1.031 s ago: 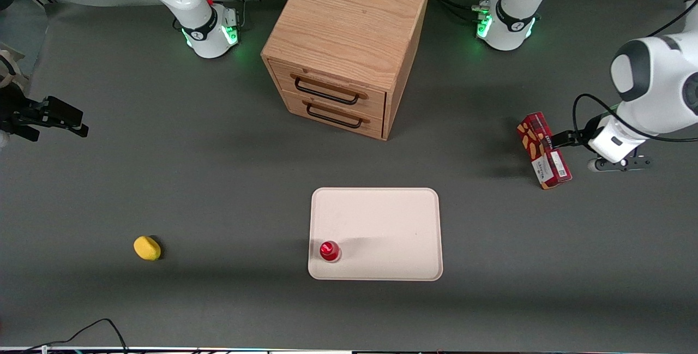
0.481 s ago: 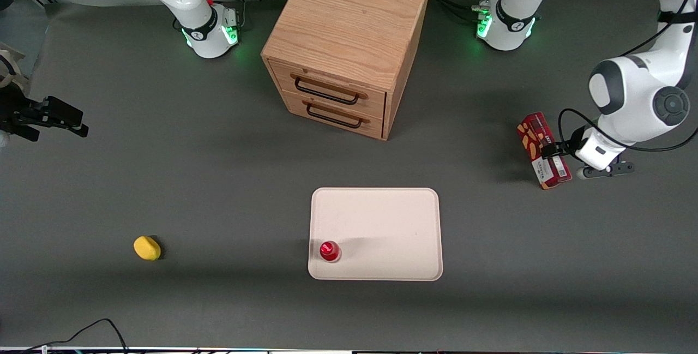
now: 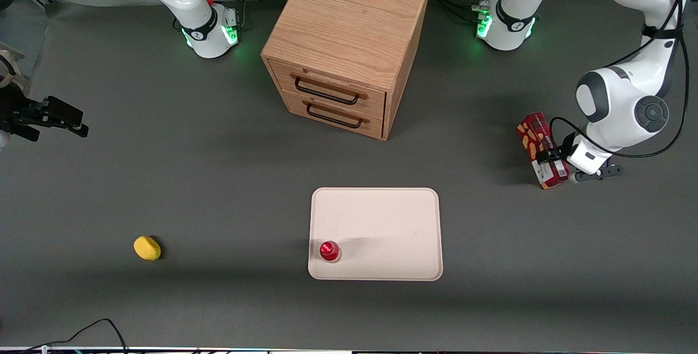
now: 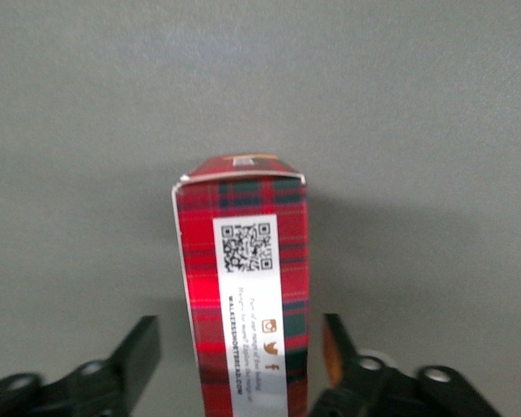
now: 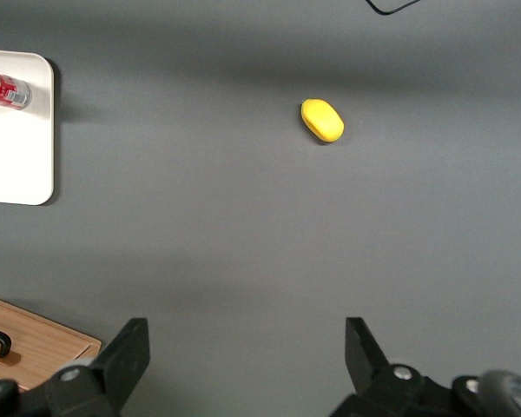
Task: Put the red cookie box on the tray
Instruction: 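Close the left gripper on the red cookie box, then lift the box and carry it with the left gripper over the tray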
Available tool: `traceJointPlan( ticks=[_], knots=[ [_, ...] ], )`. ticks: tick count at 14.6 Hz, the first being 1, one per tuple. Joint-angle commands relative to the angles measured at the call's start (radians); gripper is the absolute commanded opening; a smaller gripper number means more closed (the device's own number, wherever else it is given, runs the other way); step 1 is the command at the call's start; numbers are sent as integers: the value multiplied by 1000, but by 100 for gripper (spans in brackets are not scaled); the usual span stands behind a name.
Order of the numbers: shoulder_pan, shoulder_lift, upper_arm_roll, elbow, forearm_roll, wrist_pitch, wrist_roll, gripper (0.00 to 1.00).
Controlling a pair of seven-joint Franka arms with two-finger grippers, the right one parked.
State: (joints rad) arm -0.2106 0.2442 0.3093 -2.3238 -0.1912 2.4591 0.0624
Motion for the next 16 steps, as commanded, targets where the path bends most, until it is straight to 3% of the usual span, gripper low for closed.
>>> traceJointPlan(
  ticks=[1, 3, 6, 10, 13, 16],
  knots=[
    [-7, -13, 2, -34, -28, 34, 22, 33],
    [-10, -13, 1, -35, -28, 31, 20, 1],
    [-15, -57, 1, -29, -28, -30, 20, 0],
    [-18, -195, -1, 46, 5, -277, 8, 0],
    [-18, -273, -2, 218, 113, -568, 2, 0],
    [-29, -273, -16, 508, 197, -912, 1, 0]
  ],
)
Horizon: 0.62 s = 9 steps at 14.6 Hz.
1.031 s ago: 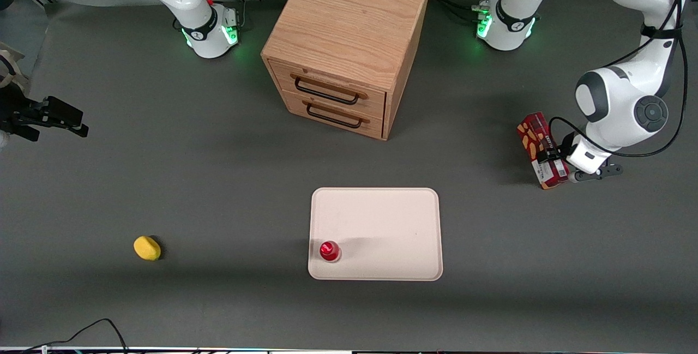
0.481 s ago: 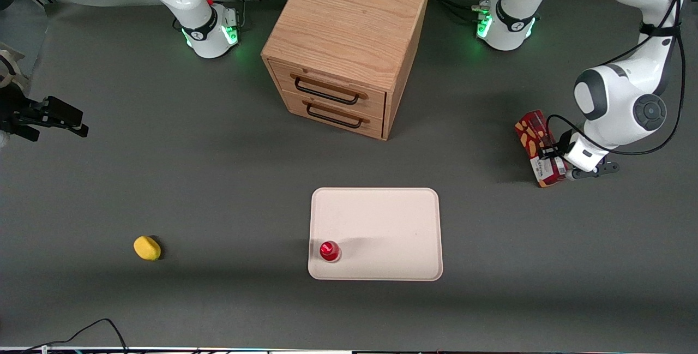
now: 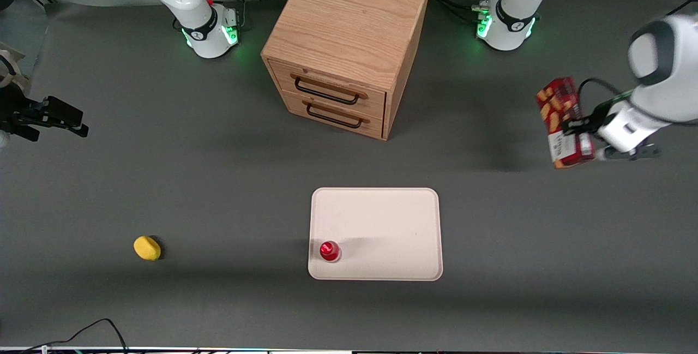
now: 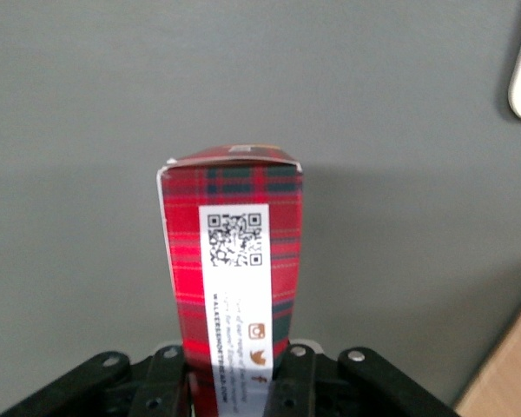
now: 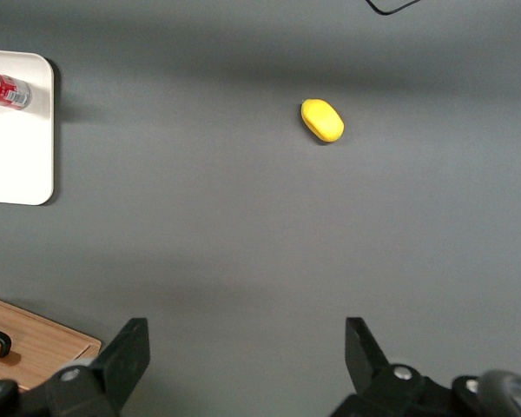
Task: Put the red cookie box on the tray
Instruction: 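Lift the box and carry it with the left gripper over the tray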
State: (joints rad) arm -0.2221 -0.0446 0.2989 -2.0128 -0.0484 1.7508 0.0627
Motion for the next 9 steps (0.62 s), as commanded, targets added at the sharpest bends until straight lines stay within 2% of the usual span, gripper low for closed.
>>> traceJointPlan(
  ticks=[1, 4, 7, 9],
  knots=[
    [-19, 20, -18, 280, 64, -290, 0, 0],
    [-23, 26, -72, 402, 62, -396, -39, 0],
    [-26, 80, -208, 483, 29, -393, -237, 0],
    [-26, 182, -315, 578, -33, -383, -435, 0]
  ],
)
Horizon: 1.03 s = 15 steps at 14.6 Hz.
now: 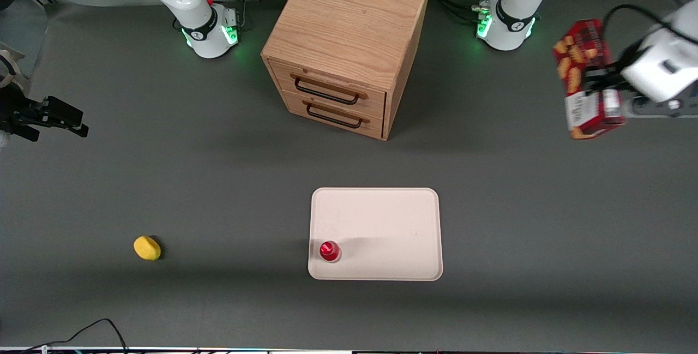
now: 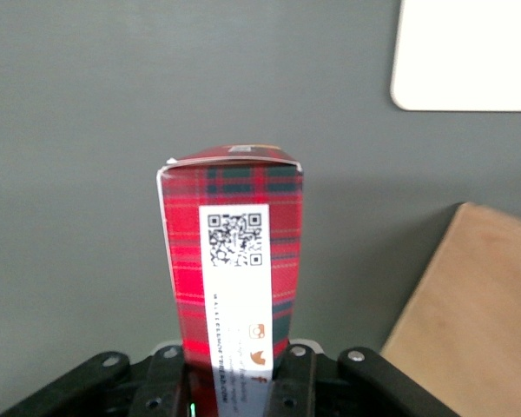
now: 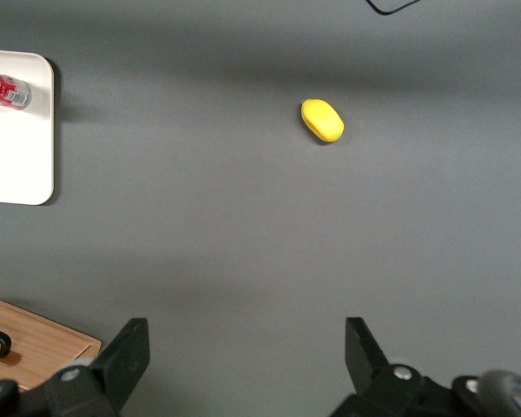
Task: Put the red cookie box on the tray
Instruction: 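Lift the box and carry it with the left gripper over the tray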
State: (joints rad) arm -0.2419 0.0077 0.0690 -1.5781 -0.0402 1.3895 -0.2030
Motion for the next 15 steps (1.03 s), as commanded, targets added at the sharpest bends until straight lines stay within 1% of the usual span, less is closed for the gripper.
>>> traceJointPlan(
  ticks=[1, 3, 5, 7, 8, 9, 12, 13, 14, 15],
  knots=[
    [-7, 202, -134, 212, -65, -18, -261, 0],
    [-7, 347, -236, 341, -72, 56, -436, 0],
    [-16, 463, -310, 395, -69, 200, -580, 0],
    [-60, 544, -314, 391, -47, 366, -659, 0],
    [-72, 578, -314, 388, -21, 425, -674, 0],
    [-76, 609, -316, 386, 9, 469, -679, 0],
    [-73, 681, -313, 356, 58, 595, -665, 0],
    [-73, 695, -311, 321, 95, 661, -662, 0],
    [-68, 708, -311, 276, 149, 728, -661, 0],
    [-63, 725, -310, 245, 181, 793, -661, 0]
  ],
)
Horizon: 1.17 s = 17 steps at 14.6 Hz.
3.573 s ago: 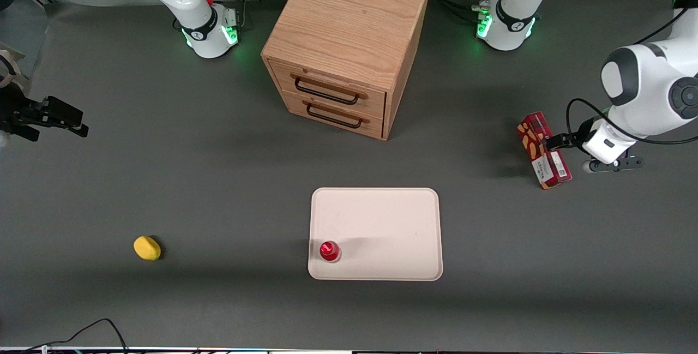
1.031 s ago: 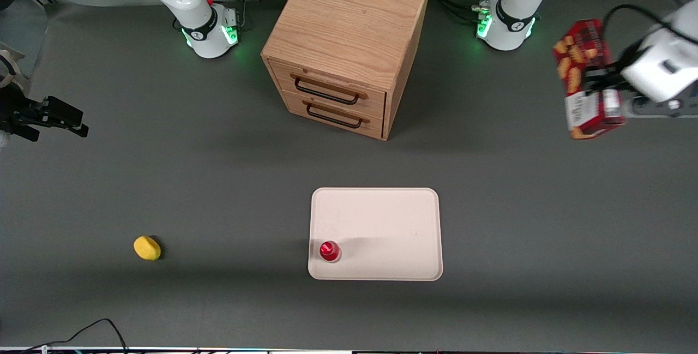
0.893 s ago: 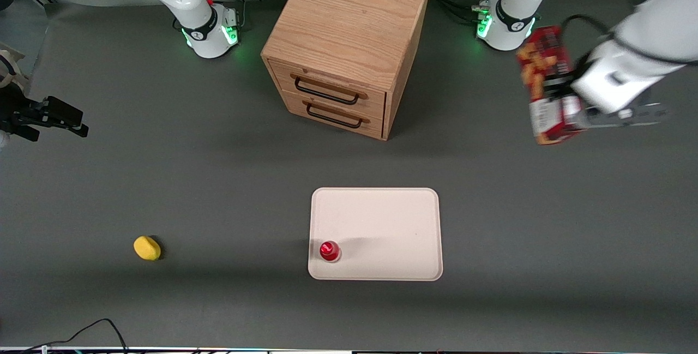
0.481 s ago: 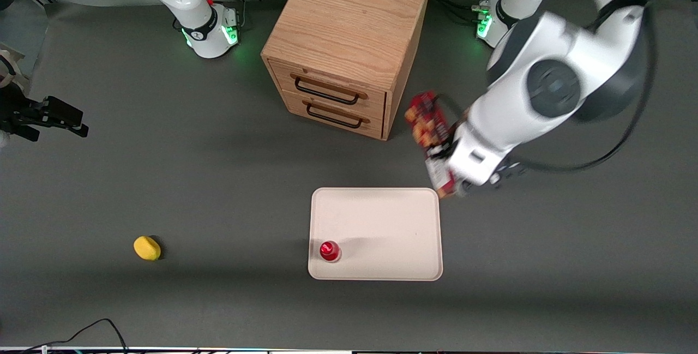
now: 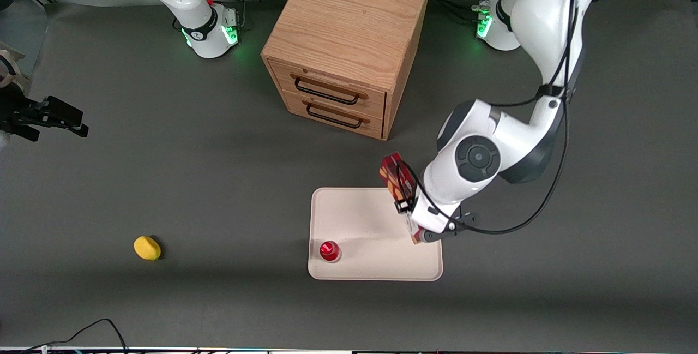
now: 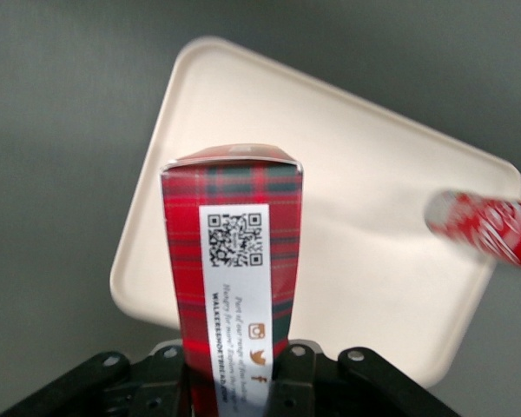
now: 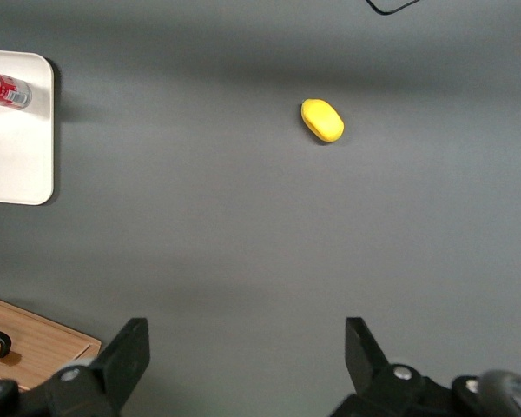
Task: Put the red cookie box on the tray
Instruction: 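Lower the held box onto the tray beside the red object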
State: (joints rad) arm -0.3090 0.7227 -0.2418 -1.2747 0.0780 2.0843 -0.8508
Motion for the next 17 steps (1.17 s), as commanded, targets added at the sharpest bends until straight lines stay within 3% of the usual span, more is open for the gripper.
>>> traceJointPlan(
  ticks=[1, 7, 11, 17],
  knots=[
    [4, 33, 1, -63, 68, 129, -14, 0],
    [4, 89, 24, -127, 137, 261, -13, 0],
    [1, 123, 35, -137, 140, 339, -13, 0],
    [4, 124, 35, -104, 140, 319, -13, 0]
  ],
)
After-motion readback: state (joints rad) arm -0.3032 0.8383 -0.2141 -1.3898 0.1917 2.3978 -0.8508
